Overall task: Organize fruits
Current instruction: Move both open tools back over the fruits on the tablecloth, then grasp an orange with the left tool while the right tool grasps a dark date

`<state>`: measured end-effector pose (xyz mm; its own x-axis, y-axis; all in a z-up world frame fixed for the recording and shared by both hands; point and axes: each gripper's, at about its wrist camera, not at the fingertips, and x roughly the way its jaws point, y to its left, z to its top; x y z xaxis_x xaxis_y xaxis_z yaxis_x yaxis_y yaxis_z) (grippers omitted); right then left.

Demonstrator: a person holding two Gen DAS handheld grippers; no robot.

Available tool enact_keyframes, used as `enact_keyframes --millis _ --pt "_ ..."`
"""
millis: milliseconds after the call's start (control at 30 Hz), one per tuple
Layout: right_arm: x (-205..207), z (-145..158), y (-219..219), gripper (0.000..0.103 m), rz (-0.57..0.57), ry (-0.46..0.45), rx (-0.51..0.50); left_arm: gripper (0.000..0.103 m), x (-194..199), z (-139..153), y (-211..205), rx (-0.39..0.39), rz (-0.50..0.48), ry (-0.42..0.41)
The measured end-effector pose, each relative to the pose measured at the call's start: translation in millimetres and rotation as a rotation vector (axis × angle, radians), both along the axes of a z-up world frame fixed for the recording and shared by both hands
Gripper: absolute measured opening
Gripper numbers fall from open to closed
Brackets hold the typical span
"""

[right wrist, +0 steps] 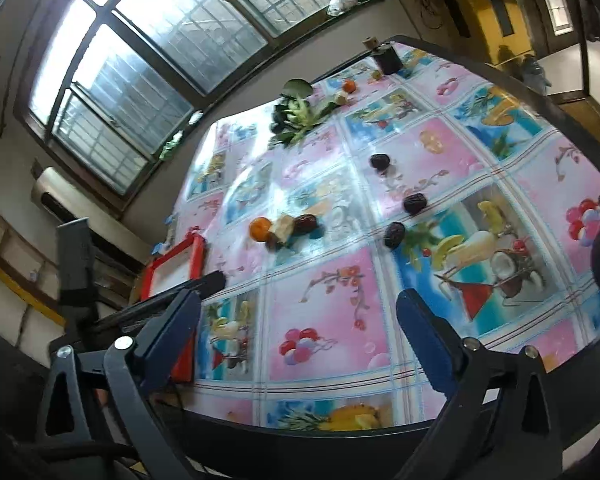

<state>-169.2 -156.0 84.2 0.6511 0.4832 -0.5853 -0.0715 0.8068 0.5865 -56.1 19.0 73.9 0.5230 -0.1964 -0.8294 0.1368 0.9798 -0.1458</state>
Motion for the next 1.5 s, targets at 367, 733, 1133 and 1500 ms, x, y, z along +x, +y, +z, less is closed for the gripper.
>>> enact_keyframes --millis 367,733,1133,1500 --pt "65 2 -18 0.1 -0.037 -0.027 -0.483 0.06 50 -24 18 0.143 0.059 0.061" --pt "127 -31 -24 0.086 0.061 0.047 -0.609 0.059 106 -44 26 0.174 -0.055 0.129" --pt "147 -62 -24 0.056 0.154 0.145 -0.533 0.058 125 -48 10 0.121 -0.297 0.126" --pt "148 -66 -20 0.053 0.179 0.136 -0.584 0.04 140 -63 -3 0.125 -0.565 0.131"
